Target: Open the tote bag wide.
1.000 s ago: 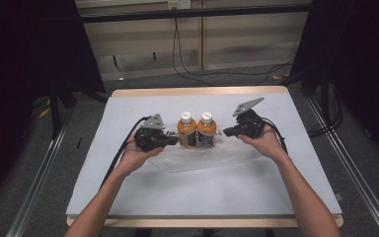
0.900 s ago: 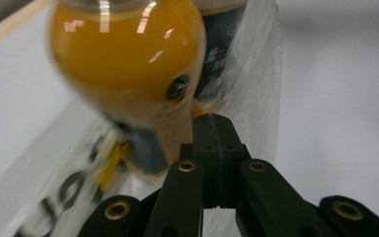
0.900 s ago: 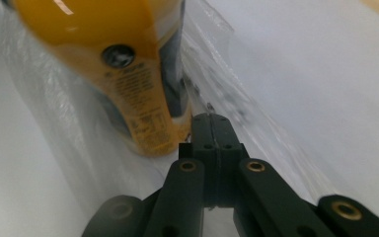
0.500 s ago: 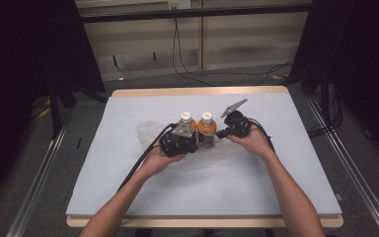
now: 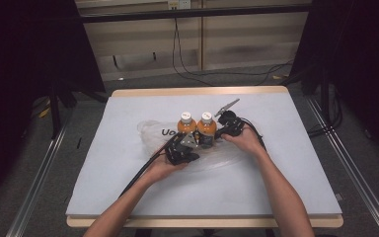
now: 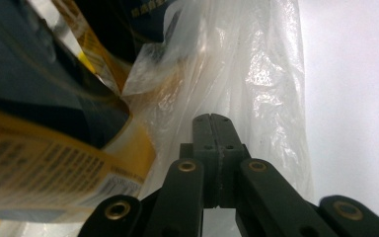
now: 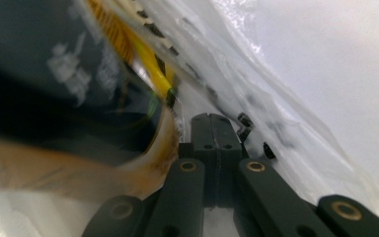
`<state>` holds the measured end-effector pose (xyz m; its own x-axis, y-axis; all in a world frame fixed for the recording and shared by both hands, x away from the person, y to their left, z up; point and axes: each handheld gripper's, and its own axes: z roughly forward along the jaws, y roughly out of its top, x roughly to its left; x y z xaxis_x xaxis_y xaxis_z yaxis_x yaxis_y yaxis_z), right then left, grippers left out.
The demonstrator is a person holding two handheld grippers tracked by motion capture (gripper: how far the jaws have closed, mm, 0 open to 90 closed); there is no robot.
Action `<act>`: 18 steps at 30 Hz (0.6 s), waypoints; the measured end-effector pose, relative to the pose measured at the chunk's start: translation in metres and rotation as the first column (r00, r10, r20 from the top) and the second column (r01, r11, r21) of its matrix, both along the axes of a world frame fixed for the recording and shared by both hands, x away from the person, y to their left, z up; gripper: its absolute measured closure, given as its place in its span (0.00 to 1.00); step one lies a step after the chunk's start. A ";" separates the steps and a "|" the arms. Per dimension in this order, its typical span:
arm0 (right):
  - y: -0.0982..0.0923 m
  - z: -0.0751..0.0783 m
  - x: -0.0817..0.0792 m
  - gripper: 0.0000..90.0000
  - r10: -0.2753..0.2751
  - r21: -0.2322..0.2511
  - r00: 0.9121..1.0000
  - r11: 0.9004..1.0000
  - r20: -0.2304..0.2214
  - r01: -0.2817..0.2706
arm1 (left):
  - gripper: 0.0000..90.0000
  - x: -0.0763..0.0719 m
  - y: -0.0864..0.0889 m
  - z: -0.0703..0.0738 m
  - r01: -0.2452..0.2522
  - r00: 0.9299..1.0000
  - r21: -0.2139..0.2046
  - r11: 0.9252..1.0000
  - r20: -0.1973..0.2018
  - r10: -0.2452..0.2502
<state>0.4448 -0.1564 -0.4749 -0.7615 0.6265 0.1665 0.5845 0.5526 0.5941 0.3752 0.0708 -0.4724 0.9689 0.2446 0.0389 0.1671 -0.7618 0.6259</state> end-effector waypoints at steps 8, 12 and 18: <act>0.011 0.002 0.015 1.00 -0.029 -0.045 1.000 0.999 0.004 0.029 | 1.00 -0.006 0.009 -0.003 0.016 0.998 -0.052 0.999 -0.067 -0.020; 0.012 0.000 0.020 1.00 -0.063 -0.009 0.998 0.998 -0.001 0.063 | 1.00 -0.012 0.013 -0.003 0.023 0.997 -0.054 0.998 -0.075 -0.027; 0.016 -0.001 0.028 1.00 -0.092 -0.013 0.996 0.996 0.011 0.092 | 1.00 -0.023 0.016 -0.004 0.045 0.996 -0.073 0.996 -0.075 -0.050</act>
<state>0.4723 -0.1405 -0.4759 -0.7024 0.6958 0.1498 0.6269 0.5051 0.5932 0.3525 0.0866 -0.4760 0.9789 0.1976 -0.0521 0.1815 -0.7238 0.6657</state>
